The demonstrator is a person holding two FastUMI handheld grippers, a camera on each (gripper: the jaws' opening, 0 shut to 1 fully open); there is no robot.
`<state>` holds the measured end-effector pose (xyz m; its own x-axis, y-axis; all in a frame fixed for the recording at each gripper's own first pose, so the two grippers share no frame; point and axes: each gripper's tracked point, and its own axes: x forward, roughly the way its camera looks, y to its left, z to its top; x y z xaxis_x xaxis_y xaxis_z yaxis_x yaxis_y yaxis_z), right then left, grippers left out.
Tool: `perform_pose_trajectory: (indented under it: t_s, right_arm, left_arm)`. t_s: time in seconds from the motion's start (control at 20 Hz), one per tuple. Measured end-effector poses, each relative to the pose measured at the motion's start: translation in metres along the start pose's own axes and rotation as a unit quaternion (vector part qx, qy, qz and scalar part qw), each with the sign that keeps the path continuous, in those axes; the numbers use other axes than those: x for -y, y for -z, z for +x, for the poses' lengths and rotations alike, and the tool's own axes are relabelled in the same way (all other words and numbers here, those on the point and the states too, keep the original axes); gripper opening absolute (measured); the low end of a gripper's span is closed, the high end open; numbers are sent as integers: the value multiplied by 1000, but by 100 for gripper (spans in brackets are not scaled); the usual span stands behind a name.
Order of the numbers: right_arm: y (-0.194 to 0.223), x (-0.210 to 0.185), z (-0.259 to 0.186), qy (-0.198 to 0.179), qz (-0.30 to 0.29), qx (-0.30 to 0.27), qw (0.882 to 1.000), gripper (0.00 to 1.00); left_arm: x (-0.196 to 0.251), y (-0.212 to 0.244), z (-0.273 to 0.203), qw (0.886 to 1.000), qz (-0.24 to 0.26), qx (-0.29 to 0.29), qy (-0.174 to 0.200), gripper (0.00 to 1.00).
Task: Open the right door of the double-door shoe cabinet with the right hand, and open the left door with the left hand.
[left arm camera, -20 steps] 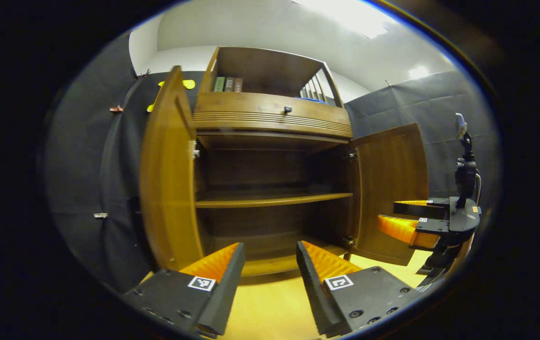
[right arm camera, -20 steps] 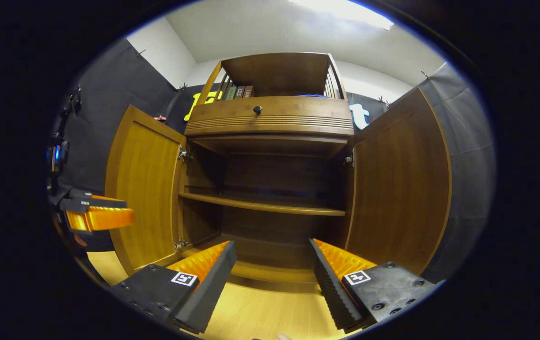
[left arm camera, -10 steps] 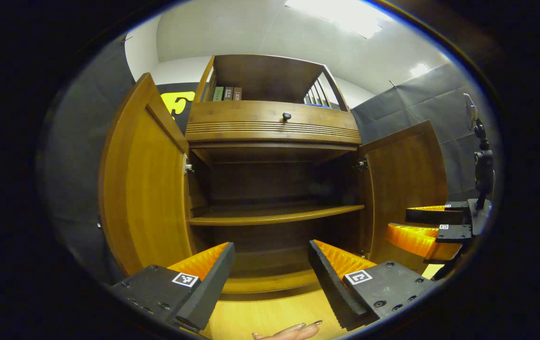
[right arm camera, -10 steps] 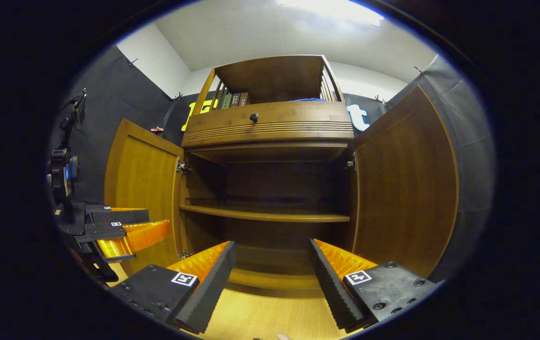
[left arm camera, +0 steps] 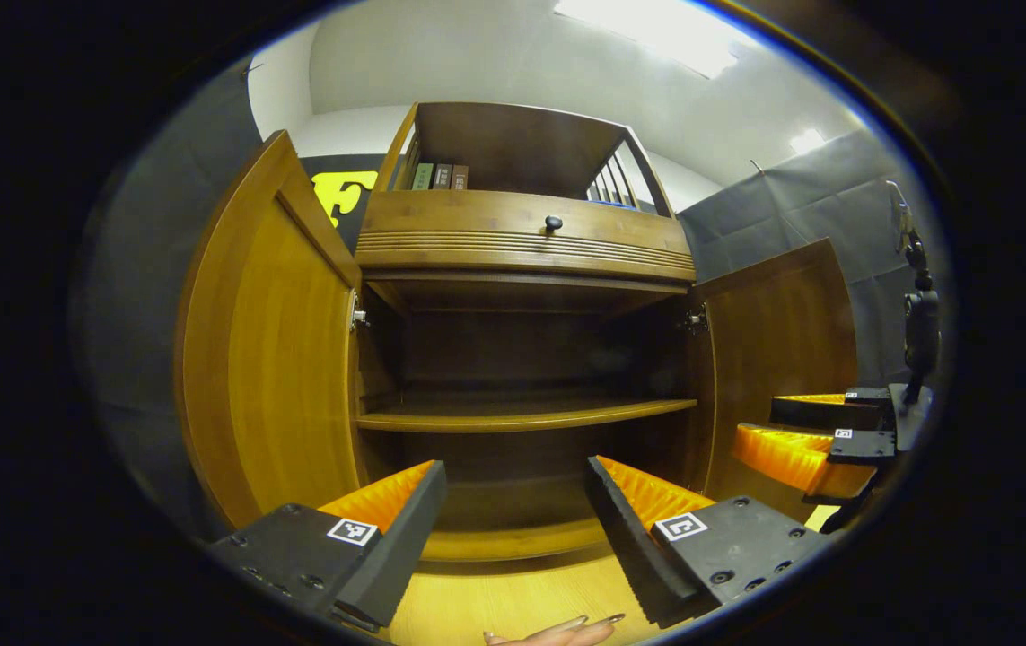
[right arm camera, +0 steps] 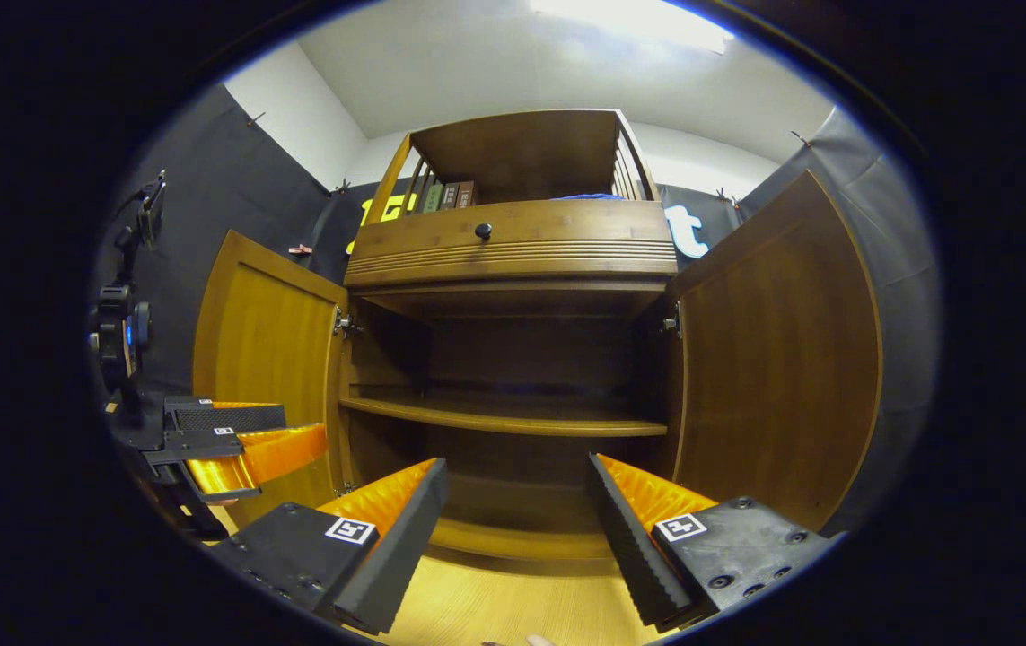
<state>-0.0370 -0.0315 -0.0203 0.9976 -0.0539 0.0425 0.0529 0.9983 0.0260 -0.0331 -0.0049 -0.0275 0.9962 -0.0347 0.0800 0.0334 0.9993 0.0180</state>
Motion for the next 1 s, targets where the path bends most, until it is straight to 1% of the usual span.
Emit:
perform_pose_trajectory:
  t_s: [0.05, 0.1, 0.6, 0.65, 0.7, 0.85, 0.9, 0.95, 1.0]
  right_arm:
    - [0, -1, 0, -2, 2, 0, 1000, 97]
    - [-1, -2, 0, -5, 4, 0, 1000, 97]
    - [-2, 0, 2, -3, 6, 2, 1000, 97]
    - [-1, -1, 3, -3, 6, 0, 1000, 95]
    - [0, -2, 3, -3, 5, -2, 1000, 97]
    - [2, -1, 3, -3, 2, -5, 1000, 97]
    - [3, -1, 4, -3, 3, -7, 1000, 95]
    - [3, -2, 4, -4, 3, -8, 1000, 97]
    - [3, -2, 4, -4, 3, -8, 1000, 97]
  left_arm:
    - [-3, 1, 1, 1000, -4, -1, -4, 99]
    - [-5, 0, 1, 1000, -6, -1, -6, 96]
    - [-10, -2, 3, 1000, -7, 1, -11, 96]
    - [-10, -1, 3, 1000, -9, 1, -10, 96]
    - [-11, 0, 3, 1000, -12, 0, -11, 96]
    - [-16, 0, 3, 1000, -14, 0, -20, 96]
    - [-17, 0, 3, 1000, -15, 1, -21, 96]
    - [-17, -1, 3, 1000, -17, 2, -20, 96]
    - [-17, -2, 3, 1000, -18, 2, -19, 99]
